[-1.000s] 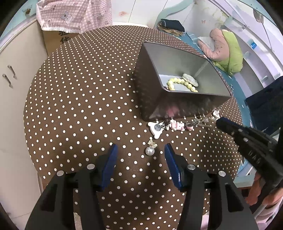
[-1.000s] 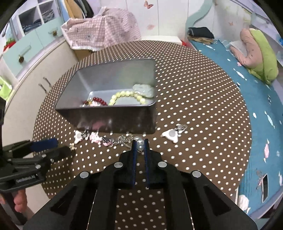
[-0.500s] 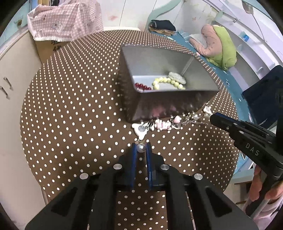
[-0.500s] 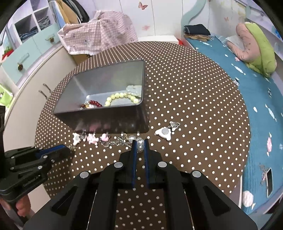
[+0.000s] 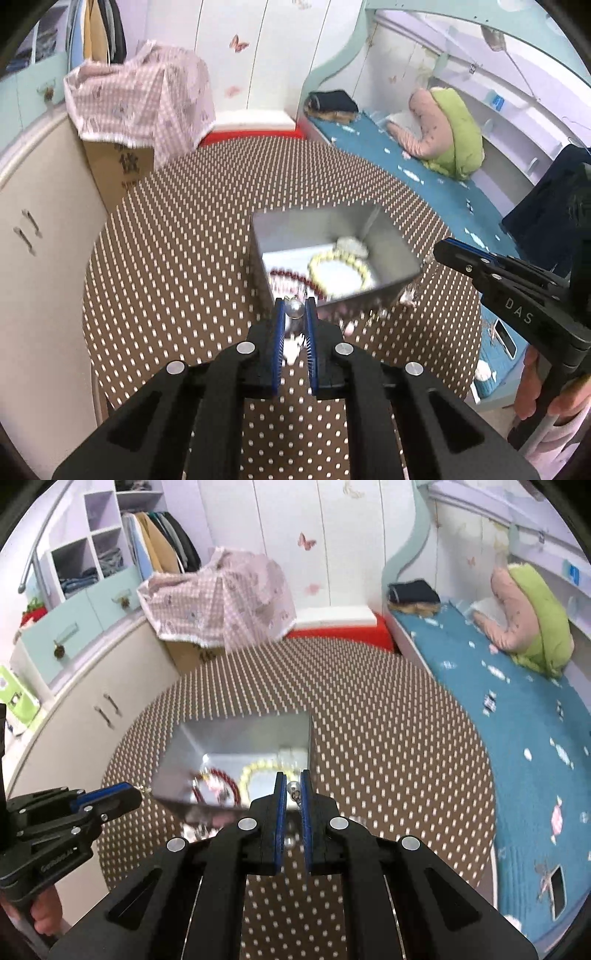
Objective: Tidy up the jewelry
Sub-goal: 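Carry both pearl earrings over the grey tin with both tools, then lower both earrings into the tin and open both tools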
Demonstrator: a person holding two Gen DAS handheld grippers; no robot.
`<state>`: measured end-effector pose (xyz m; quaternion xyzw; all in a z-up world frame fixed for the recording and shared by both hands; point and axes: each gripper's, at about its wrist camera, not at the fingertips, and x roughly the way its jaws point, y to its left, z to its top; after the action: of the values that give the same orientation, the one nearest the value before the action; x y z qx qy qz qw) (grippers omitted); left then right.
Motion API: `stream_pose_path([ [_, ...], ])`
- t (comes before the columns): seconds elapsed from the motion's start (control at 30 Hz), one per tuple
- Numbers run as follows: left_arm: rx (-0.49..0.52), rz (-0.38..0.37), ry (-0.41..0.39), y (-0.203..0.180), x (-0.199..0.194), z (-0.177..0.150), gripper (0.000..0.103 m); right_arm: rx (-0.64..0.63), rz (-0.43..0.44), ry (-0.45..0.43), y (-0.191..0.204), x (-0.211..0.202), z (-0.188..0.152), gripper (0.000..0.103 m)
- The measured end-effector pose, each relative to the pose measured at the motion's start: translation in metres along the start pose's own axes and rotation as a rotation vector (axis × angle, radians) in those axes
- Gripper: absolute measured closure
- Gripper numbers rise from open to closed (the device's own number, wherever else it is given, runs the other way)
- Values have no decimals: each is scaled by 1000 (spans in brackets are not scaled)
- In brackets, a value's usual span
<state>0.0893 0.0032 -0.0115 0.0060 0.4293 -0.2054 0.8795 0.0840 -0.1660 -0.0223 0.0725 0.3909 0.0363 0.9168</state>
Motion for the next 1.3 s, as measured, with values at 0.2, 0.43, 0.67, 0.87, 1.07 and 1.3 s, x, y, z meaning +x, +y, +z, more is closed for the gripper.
stream_pose_path([
  [0.2,23,0,-44,-10,-3,21,94,-13,16,-53,5,-7,24,95],
  [0.43,26,-2,-60,-11,2,33,94,-28,52,-83,10,-9,46,95],
  [0.67,18,-4,-55,-8,11,47,94,-54,94,-122,18,-19,65,95],
  [0.87,4,-2,-59,-2,14,56,94,-71,117,-128,24,-20,76,95],
  [1.07,-10,-5,-42,1,21,55,94,-50,139,-10,23,19,66,95],
  [1.3,-11,8,-30,-2,25,52,93,-14,110,94,14,51,52,87],
])
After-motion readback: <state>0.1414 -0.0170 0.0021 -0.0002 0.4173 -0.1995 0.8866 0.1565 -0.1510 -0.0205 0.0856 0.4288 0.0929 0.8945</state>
